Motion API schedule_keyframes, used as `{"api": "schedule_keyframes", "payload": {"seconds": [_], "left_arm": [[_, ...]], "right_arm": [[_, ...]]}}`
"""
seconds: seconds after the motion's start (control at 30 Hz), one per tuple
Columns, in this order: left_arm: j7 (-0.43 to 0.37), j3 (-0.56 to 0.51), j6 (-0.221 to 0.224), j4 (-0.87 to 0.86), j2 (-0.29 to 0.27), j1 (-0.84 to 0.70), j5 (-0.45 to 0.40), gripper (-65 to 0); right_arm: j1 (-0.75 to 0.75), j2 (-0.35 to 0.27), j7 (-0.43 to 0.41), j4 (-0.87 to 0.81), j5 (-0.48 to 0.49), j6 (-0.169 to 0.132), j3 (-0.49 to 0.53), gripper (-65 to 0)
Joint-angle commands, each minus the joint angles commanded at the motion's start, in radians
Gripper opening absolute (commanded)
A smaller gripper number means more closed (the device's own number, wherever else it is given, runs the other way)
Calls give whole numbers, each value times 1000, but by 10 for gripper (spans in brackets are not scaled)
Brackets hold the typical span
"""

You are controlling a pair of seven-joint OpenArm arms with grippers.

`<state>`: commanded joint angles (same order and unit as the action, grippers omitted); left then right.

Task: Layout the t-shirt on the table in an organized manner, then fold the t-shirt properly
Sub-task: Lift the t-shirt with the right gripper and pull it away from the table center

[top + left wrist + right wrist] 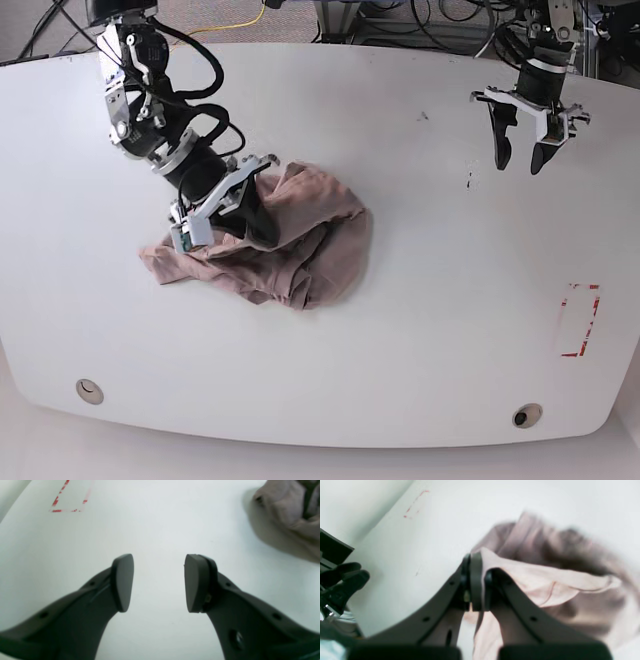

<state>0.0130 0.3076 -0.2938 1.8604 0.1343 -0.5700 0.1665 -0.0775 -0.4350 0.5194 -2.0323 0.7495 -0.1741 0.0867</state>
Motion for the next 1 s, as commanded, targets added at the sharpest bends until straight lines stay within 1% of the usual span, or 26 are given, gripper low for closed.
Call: {"api": "schedule_keyframes", "payload": {"seconds": [0.1, 0.2, 0.43, 0.5, 0.63, 0.77, 0.87, 0.97, 1.0], "left_arm": [[49, 0, 0, 0, 0, 37, 2, -342], [71, 0, 0, 2, -3, 71, 3, -342], [127, -8, 0, 3, -5, 140, 3, -340], [146, -34, 0, 3, -5, 158, 3, -340], [146, -78, 0, 3, 0, 170, 5, -340], [146, -141, 0, 2, 2, 201, 3, -339], [147, -199, 0, 0, 2, 218, 3, -339], [147, -259, 0, 0, 2, 233, 3, -339], [147, -287, 0, 0, 0, 241, 3, -339]], "right_arm": [[80, -31, 0, 3, 3, 0, -11, -650], [138, -68, -2, 18, 3, 0, -9, -650], [264, -126, -3, 43, 5, 0, -9, -650], [310, -146, -3, 49, 5, 0, -8, -650], [385, -170, -3, 51, 5, 0, -8, -650], [473, -186, -5, 97, 3, 0, -6, -650], [546, -203, -5, 135, 3, 0, -6, -650], [611, -207, -5, 176, 3, 0, -6, -650], [638, -209, -5, 193, 2, -8, -6, -650]]}}
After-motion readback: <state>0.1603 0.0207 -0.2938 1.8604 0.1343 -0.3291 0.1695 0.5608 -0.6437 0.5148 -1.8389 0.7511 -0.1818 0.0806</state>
